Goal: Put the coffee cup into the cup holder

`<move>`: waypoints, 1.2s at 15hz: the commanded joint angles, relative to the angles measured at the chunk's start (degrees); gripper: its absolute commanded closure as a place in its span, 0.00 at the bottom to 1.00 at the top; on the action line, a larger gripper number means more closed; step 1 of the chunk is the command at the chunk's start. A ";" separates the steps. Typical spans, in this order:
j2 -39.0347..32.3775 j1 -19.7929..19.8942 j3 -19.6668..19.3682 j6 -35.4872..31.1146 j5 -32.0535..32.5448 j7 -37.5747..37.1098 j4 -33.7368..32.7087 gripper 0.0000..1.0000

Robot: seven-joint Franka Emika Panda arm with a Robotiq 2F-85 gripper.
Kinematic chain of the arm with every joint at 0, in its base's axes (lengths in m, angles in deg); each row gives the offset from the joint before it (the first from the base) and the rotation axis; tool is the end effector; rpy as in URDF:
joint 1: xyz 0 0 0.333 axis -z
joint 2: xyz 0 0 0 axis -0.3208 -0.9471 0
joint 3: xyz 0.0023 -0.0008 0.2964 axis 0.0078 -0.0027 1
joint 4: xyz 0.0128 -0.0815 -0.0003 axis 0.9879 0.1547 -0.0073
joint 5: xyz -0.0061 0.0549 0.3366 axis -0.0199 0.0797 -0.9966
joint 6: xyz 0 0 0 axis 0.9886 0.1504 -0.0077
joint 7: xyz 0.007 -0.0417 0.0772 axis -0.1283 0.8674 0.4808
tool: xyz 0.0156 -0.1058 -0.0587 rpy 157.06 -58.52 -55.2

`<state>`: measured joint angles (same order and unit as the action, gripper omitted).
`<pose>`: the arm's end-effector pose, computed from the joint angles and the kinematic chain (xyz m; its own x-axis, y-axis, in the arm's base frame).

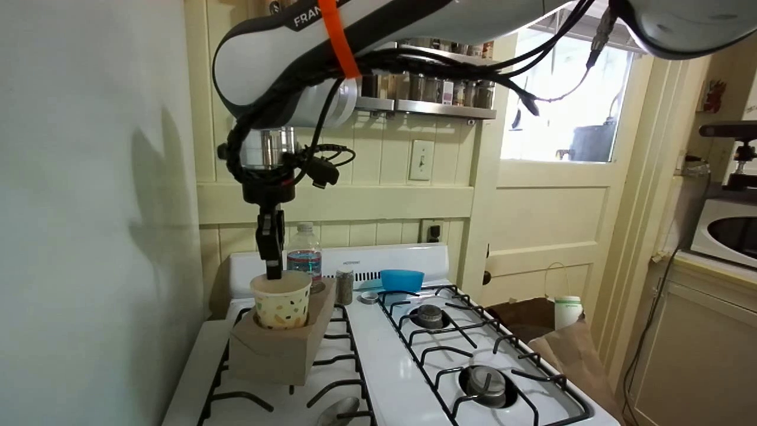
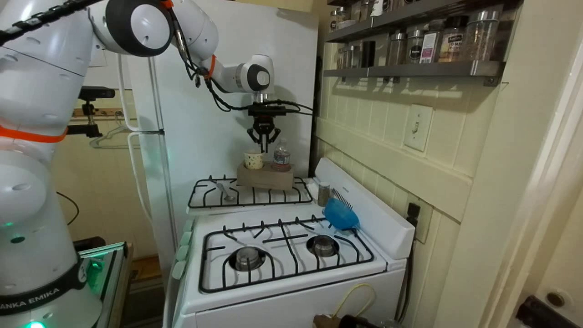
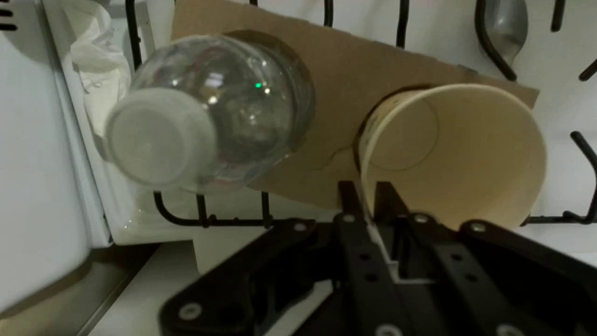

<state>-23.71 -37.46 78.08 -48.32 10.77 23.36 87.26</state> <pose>0.5258 0.3193 0.3828 0.2756 0.9601 -0.0477 0.9608 -0.2737 0.0435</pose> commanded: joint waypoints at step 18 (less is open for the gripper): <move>23.05 6.15 -2.81 11.68 -1.37 -13.76 14.08 0.00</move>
